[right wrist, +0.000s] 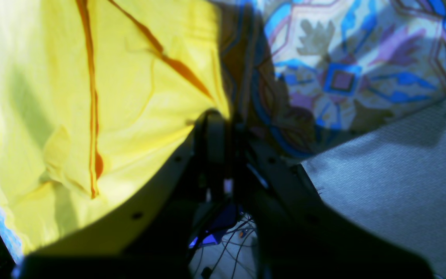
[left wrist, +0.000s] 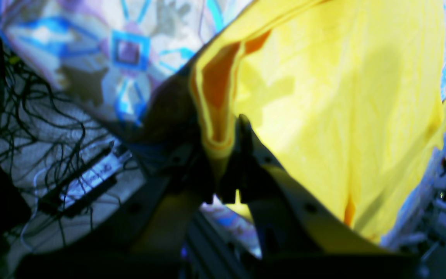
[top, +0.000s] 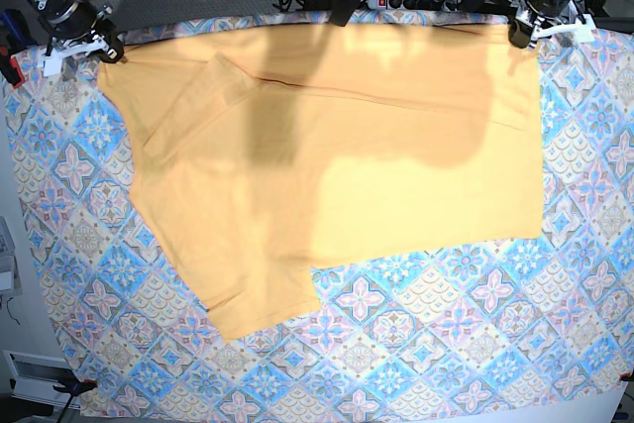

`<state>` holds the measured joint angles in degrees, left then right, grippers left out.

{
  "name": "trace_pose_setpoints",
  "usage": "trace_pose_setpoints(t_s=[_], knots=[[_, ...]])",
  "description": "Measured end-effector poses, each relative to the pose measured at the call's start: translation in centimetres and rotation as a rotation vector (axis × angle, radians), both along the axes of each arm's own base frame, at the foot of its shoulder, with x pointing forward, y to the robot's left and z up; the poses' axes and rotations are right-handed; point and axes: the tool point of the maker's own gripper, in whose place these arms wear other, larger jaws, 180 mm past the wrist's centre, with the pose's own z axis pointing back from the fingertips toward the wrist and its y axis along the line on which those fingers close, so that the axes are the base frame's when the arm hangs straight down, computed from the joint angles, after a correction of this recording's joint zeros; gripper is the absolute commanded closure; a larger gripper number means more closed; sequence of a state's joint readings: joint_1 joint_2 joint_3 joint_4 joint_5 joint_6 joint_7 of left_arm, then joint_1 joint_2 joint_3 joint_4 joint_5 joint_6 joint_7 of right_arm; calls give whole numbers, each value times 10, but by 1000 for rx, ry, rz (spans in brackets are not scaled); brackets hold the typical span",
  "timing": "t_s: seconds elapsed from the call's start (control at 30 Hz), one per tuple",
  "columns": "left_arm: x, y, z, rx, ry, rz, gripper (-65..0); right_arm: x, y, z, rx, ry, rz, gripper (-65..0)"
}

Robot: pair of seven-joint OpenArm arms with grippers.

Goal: Fold the T-shirt properly
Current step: 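Pull both held shoulder edges toward the robot, flattening the shirt, then open both grippers and release the shirt edge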

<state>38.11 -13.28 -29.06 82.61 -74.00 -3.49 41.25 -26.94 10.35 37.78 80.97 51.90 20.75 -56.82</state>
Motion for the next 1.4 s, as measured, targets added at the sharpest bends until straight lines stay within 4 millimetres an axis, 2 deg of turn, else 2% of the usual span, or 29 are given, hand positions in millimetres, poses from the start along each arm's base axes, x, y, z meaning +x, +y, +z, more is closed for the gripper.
trace_pose_setpoints(t_s=[0.17,0.23,0.4,0.53,0.63,0.83,1.07,1.2,1.4], knots=[[-1,-3,0,-13,8,-11,0,-1,-2,1,-3,-3,-11,0],[-2,-4,-1,-21,12,-16,-10,-2,-8,3,-9,-9,-34,-19],[0,-6,1,-30,3,-21,-142,-7,-22,7,-35,-10,-76,-76],[1,-7,1,-33,-2,-22,-191,-7,-26,8,-42,-14,-85,-82],[-1,-7,2,-34,-6,-20,-194,-7,-26,7,-42,-14,-86,-82],[-18,-5,2,-27,23,-17,-194,-8,-27,7,-43,-13,-89,-82],[-25,4,4,-11,37,-1,-192,-15,-46,14,-72,-19,-144,-82],[-24,4,8,4,41,-13,-188,-14,-48,15,-77,-23,-148,-81],[-38,2,9,10,76,-24,-187,-16,-51,17,-83,-24,-158,-80]])
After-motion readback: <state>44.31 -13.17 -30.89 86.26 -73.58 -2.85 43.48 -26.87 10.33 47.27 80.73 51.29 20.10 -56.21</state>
